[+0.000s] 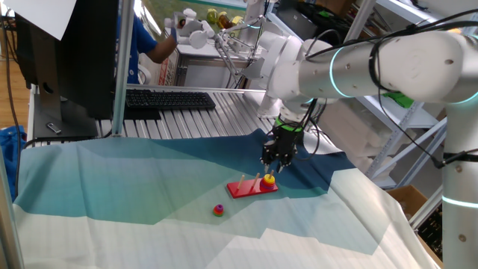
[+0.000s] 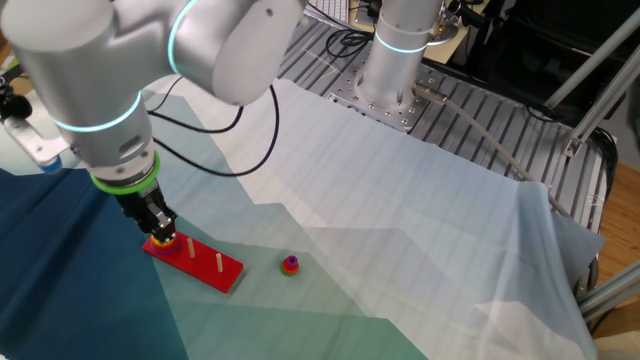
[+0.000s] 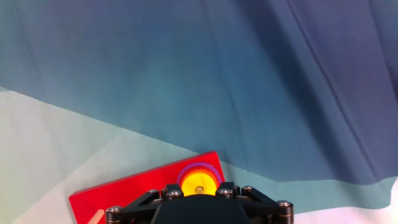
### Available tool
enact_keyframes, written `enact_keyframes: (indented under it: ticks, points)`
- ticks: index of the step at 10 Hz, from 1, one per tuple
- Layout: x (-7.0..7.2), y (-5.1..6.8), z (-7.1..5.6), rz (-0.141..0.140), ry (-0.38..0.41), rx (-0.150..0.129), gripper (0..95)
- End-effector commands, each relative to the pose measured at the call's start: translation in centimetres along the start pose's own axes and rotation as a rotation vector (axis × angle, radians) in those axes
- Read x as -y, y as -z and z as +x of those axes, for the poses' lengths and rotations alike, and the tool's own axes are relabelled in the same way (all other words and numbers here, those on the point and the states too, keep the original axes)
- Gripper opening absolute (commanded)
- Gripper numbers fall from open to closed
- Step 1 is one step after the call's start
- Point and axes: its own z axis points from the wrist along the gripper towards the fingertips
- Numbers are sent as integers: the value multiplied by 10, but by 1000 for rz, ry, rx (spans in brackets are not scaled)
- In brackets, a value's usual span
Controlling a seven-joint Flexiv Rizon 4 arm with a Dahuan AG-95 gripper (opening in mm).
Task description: Take out one Hanoi block and throw it aside
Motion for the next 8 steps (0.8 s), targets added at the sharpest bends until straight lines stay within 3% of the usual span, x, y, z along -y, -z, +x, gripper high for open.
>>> enact_keyframes:
  ticks: [1,8]
  points:
    - [-1,-2,2,1,0,7,380]
    - [-3,-13,0,-1,1,16,380]
